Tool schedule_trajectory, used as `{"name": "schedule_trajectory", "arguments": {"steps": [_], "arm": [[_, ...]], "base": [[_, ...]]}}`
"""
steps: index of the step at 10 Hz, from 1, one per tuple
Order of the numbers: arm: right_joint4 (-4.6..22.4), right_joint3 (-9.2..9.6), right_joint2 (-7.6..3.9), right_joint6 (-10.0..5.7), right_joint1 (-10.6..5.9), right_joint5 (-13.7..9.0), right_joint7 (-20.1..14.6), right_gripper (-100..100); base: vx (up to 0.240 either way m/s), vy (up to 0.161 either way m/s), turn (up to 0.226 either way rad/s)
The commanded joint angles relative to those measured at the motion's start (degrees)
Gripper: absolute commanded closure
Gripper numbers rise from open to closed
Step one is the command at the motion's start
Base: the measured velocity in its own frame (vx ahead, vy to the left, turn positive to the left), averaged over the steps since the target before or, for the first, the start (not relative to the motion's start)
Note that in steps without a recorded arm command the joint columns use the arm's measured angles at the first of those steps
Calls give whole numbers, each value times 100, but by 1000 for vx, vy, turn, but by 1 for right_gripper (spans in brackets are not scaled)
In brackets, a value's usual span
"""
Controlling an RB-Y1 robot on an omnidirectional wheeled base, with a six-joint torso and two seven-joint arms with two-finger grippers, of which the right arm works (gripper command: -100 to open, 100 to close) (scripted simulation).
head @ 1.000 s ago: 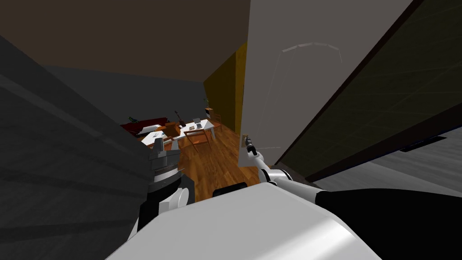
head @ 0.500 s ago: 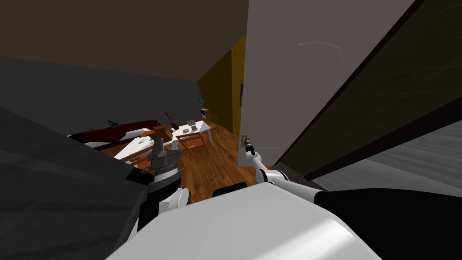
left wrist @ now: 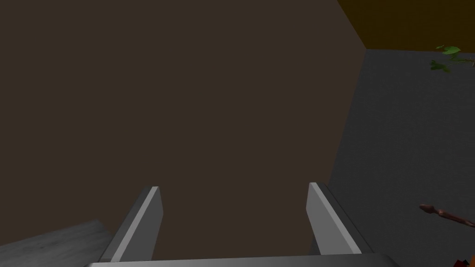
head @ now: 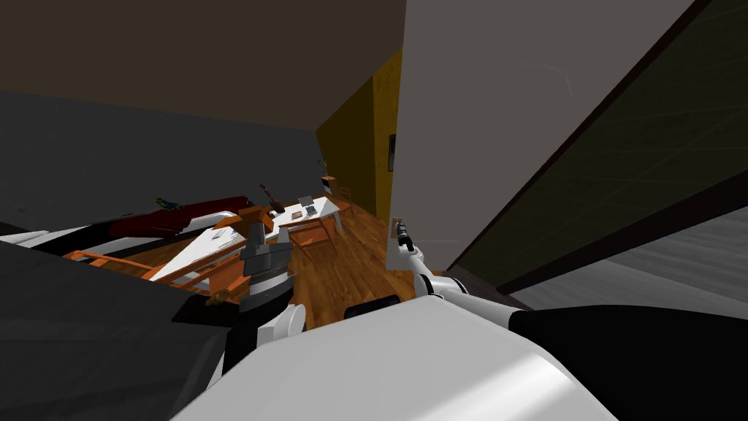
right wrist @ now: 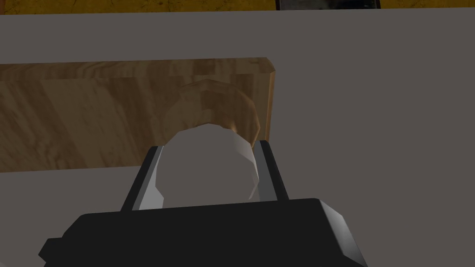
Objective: Push the door open
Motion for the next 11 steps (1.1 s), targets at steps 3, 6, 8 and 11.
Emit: {"name": "schedule_trajectory", "arguments": {"steps": [3, 6, 8, 11], "arm": [[46, -219, -142, -57, -28, -61, 80, 100], [42, -250, -157, -56, -24, -70, 89, 100], [26, -377, -204, -52, -5, -107, 127, 100], [5, -548, -239, -46, 20, -157, 177, 100]], "base": [[186, 63, -58], [81, 36, -9], [120, 83, -57], [185, 80, -69]]}}
